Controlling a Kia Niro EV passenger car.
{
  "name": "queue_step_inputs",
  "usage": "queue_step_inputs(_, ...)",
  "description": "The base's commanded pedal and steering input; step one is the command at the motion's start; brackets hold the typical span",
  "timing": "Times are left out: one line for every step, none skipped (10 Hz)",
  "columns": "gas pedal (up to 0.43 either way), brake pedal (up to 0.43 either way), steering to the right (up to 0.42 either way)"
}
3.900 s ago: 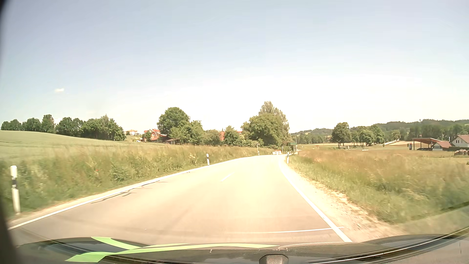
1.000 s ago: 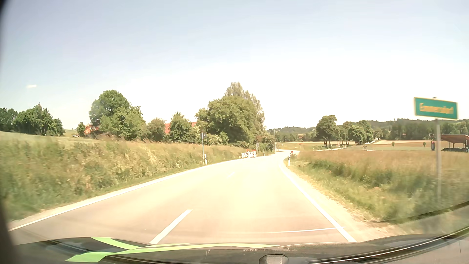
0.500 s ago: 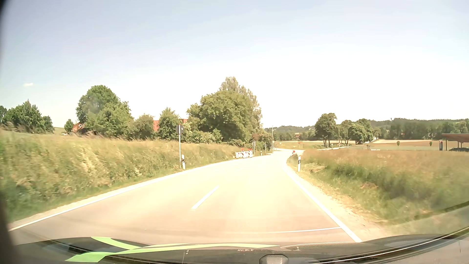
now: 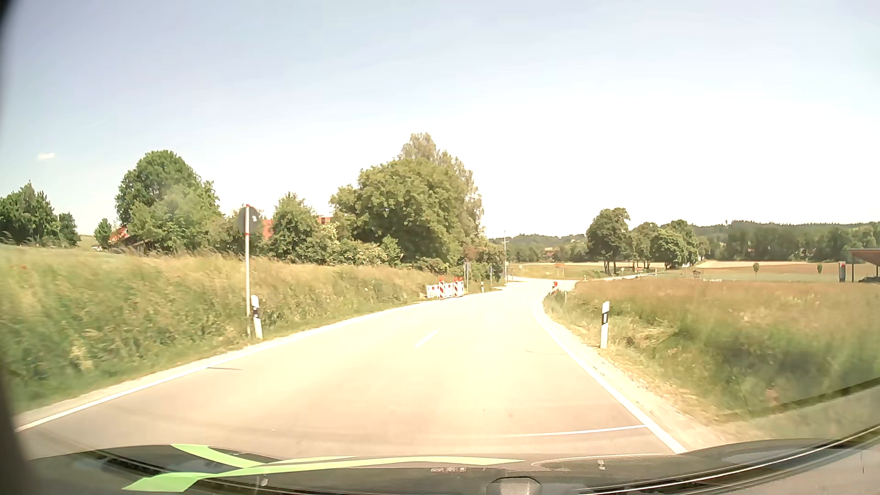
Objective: Follow the waypoints while adhering to traffic rules and regulations
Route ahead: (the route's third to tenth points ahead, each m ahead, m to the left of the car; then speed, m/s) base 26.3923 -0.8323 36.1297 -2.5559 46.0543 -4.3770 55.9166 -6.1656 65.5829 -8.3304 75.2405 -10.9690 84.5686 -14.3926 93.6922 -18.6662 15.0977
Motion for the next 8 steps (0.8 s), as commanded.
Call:
queue_step_inputs(0.098,0.000,0.013)
queue_step_inputs(0.098,0.000,0.015)
queue_step_inputs(0.110,0.000,0.016)
queue_step_inputs(0.110,0.000,0.016)
queue_step_inputs(0.110,0.000,0.016)
queue_step_inputs(0.110,0.000,0.016)
queue_step_inputs(0.110,0.000,0.016)
queue_step_inputs(0.098,0.000,0.016)
